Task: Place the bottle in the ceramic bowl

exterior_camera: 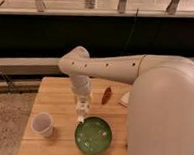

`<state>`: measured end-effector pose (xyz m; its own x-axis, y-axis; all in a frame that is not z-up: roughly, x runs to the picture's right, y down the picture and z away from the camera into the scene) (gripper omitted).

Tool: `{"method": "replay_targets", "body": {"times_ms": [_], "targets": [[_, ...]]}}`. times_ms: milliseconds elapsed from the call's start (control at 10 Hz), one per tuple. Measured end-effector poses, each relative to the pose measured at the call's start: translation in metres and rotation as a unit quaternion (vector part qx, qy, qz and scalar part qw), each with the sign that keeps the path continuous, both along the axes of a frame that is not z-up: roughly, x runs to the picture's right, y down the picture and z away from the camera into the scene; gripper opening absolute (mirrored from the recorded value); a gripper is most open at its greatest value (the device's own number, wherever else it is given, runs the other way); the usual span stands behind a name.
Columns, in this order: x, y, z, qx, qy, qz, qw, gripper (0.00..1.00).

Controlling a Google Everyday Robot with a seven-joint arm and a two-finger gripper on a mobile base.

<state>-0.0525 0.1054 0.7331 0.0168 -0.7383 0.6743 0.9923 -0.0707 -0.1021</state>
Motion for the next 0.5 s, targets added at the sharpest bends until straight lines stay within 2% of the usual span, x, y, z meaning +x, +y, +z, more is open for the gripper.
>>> {"method": "replay_targets", "body": {"times_ms": [200, 500], "targets": [[0.007, 0.013, -0.007, -0.006, 0.002, 0.004, 1.0, 0.0], [0.023, 0.019, -0.009, -0.011, 0.002, 0.009, 0.9999, 0.0]]}}
